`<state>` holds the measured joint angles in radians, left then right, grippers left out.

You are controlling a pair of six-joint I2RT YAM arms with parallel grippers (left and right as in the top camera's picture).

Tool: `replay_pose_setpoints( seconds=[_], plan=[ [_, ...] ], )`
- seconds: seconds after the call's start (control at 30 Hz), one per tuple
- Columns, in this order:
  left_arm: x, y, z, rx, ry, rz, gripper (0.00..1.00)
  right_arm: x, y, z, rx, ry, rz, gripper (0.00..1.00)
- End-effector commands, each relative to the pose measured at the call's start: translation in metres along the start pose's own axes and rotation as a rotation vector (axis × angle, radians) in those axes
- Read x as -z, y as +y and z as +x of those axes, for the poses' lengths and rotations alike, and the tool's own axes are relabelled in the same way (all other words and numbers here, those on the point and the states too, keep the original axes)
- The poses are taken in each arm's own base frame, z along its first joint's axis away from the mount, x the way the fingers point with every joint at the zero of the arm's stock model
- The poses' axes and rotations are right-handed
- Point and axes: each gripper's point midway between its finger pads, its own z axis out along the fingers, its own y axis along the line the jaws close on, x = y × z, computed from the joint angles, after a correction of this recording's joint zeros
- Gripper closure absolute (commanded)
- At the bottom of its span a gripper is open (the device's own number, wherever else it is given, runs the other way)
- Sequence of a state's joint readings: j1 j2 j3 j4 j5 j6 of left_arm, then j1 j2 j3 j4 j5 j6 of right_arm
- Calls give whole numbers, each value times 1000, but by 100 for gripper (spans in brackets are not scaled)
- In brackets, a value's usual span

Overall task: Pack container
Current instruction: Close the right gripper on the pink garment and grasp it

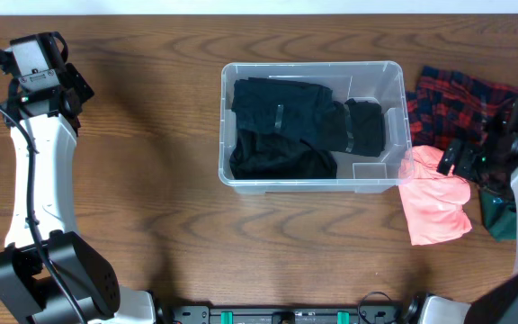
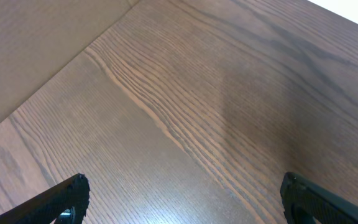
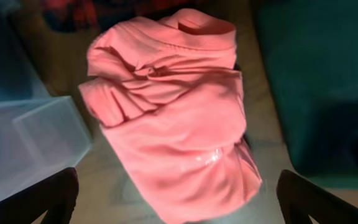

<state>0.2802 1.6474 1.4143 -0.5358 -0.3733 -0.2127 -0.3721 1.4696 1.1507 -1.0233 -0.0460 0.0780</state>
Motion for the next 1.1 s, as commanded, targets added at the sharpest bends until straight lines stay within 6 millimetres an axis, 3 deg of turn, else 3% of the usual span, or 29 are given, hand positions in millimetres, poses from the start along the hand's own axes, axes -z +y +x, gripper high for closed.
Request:
replay_pose_setpoints(
  seconds=[0.0,0.33,0.67,1.07],
  plan=[
    [3,4,-4,5,-12,-12,2,-14,-2,-4,26,36,-6,1],
    [3,4,-4,5,-12,-12,2,-66,-7,9,33,196,5,1],
    [3,4,-4,5,-12,-12,2,-86,-24,13,-11,226,10,1],
    [3,4,-4,5,-12,-12,2,-132,-30,62,-37,244,6,1]
  ],
)
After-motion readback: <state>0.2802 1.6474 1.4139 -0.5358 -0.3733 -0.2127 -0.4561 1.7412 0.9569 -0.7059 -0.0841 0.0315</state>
